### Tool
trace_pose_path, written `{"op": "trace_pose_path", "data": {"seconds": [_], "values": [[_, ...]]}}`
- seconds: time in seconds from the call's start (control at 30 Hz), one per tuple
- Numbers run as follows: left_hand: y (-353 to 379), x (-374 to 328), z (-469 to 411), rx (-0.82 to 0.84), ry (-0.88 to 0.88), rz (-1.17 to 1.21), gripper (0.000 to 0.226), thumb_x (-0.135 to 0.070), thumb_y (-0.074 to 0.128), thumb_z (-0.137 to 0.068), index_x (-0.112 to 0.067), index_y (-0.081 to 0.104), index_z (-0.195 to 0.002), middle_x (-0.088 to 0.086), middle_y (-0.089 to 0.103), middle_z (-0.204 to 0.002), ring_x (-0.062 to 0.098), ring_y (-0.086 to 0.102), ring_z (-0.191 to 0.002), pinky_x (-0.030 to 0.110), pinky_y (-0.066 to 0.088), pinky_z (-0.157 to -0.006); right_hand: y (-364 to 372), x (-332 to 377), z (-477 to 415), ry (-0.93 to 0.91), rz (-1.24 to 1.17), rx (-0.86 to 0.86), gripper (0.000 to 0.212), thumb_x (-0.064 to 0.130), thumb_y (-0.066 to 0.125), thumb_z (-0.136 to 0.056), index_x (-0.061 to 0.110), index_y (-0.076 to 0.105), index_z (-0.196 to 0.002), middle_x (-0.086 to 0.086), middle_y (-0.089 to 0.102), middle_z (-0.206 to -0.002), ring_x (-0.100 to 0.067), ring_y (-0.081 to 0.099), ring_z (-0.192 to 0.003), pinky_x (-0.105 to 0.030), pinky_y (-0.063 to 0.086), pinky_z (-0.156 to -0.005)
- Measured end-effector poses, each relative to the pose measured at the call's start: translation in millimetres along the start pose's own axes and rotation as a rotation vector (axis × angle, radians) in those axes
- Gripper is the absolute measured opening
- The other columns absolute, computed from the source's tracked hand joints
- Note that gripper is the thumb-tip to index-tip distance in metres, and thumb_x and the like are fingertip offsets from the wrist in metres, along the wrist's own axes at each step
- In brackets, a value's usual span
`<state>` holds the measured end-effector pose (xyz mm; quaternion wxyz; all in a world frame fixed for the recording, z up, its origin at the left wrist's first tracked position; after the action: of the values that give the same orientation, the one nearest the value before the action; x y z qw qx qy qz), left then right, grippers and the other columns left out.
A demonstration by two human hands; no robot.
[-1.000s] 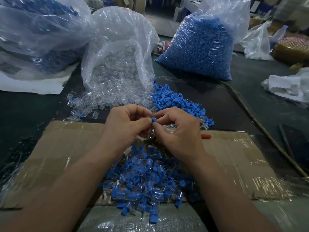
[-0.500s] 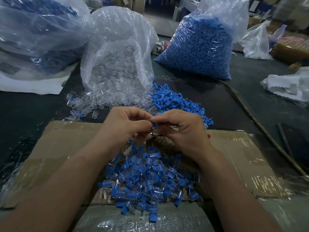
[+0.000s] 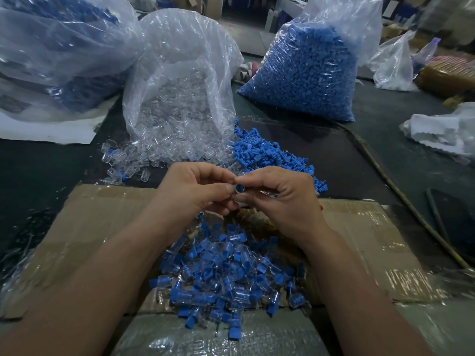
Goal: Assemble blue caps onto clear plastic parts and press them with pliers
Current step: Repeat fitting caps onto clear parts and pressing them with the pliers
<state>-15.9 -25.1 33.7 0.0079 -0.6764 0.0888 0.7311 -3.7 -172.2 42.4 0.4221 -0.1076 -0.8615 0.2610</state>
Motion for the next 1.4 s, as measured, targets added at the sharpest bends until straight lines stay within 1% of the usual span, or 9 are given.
{"op": "trace_pose_path", "data": {"seconds": [0.2,0.43,0.83,0.9,1.0,1.07,1.17,1.3,1.4], "values": [[-1.0,0.7,0.0,-0.001,0.005,-0.009,0.011,0.007,0.061,-0.074,-0.004,0.064,-0.076,0.011,0.068,-0.061,0.015,0.065,-0.052,0.019,0.052,-0.049,0.8,1.4,0.7,0.01,0.001,-0.014,0.03,0.006,0.076,-0.067,0.002,0.07,-0.096,0.005,0.064,-0.087,-0.006,0.062,-0.086,-0.013,0.051,-0.076],[-1.0,-0.8,1.1,0.002,0.014,-0.001,0.011,0.006,0.062,-0.071,-0.005,0.064,-0.074,0.01,0.068,-0.06,0.015,0.064,-0.052,0.019,0.052,-0.049,0.6,4.0,1.0,0.057,-0.042,0.0,0.031,0.008,0.076,-0.068,0.018,0.065,-0.095,0.015,0.063,-0.083,-0.004,0.064,-0.08,-0.015,0.052,-0.073],[-0.7,2.3,-0.6,-0.024,0.039,-0.068,0.016,0.009,0.063,-0.074,-0.006,0.062,-0.07,0.007,0.067,-0.056,0.013,0.064,-0.049,0.018,0.05,-0.046,2.5,4.6,1.2,0.0,0.029,0.007,0.025,0.006,0.078,-0.066,0.003,0.071,-0.09,0.0,0.068,-0.085,-0.01,0.064,-0.082,-0.016,0.052,-0.073],[-0.3,3.0,-1.2,-0.028,0.044,-0.077,0.016,0.009,0.062,-0.075,-0.006,0.061,-0.071,0.005,0.066,-0.055,0.012,0.063,-0.048,0.017,0.049,-0.046,1.4,2.2,1.2,0.039,0.037,0.04,0.024,0.01,0.078,-0.069,0.008,0.071,-0.092,0.005,0.067,-0.085,-0.006,0.063,-0.083,-0.013,0.051,-0.074],[-1.8,2.9,-1.9,-0.042,0.068,-0.067,0.014,0.009,0.061,-0.076,-0.005,0.061,-0.073,0.004,0.064,-0.055,0.011,0.062,-0.049,0.015,0.048,-0.047,-10.8,-12.7,0.2,0.253,0.075,0.055,0.023,0.024,0.075,-0.072,0.034,0.064,-0.089,0.023,0.06,-0.083,0.01,0.058,-0.083,-0.005,0.045,-0.073],[-3.9,2.4,-2.2,-0.067,0.085,-0.07,0.015,0.009,0.06,-0.077,-0.005,0.061,-0.072,0.003,0.064,-0.054,0.01,0.061,-0.049,0.015,0.048,-0.048,-23.1,-25.3,0.0,0.37,0.174,0.096,0.022,0.028,0.073,-0.073,0.041,0.06,-0.085,0.026,0.058,-0.081,0.018,0.054,-0.08,0.0,0.04,-0.07],[-5.0,0.5,-2.0,-0.083,0.102,-0.078,0.016,0.009,0.06,-0.077,-0.005,0.061,-0.072,0.004,0.064,-0.054,0.01,0.061,-0.05,0.014,0.048,-0.048,-36.5,-35.0,1.1,0.48,0.254,0.218,0.019,0.029,0.075,-0.073,0.035,0.063,-0.086,0.026,0.057,-0.08,0.023,0.05,-0.073,0.002,0.036,-0.063],[-6.4,2.6,-3.3,-0.096,0.086,-0.084,0.015,0.009,0.06,-0.077,-0.005,0.061,-0.072,0.004,0.065,-0.056,0.01,0.061,-0.05,0.015,0.049,-0.049,-32.8,-36.5,8.1,0.623,0.273,0.482,0.033,0.033,0.078,-0.068,0.041,0.057,-0.092,0.027,0.05,-0.091,0.007,0.049,-0.083,-0.011,0.033,-0.062],[-6.5,3.0,-4.1,-0.105,0.082,-0.088,0.016,0.008,0.059,-0.078,-0.006,0.061,-0.072,0.005,0.065,-0.055,0.01,0.061,-0.05,0.016,0.051,-0.049,-27.7,-36.0,10.2,0.626,0.341,0.613,0.059,0.035,0.08,-0.064,0.037,0.052,-0.116,0.025,0.042,-0.1,-0.002,0.044,-0.098,-0.015,0.033,-0.072]]}}
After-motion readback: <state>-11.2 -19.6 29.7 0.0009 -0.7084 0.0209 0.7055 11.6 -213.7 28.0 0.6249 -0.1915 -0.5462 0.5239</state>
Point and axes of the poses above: each hand's wrist, its own z-axis away from the middle knuckle, its own y-axis out of the palm, x = y × z, the point moved 3 cm from there along -z, towards the middle knuckle
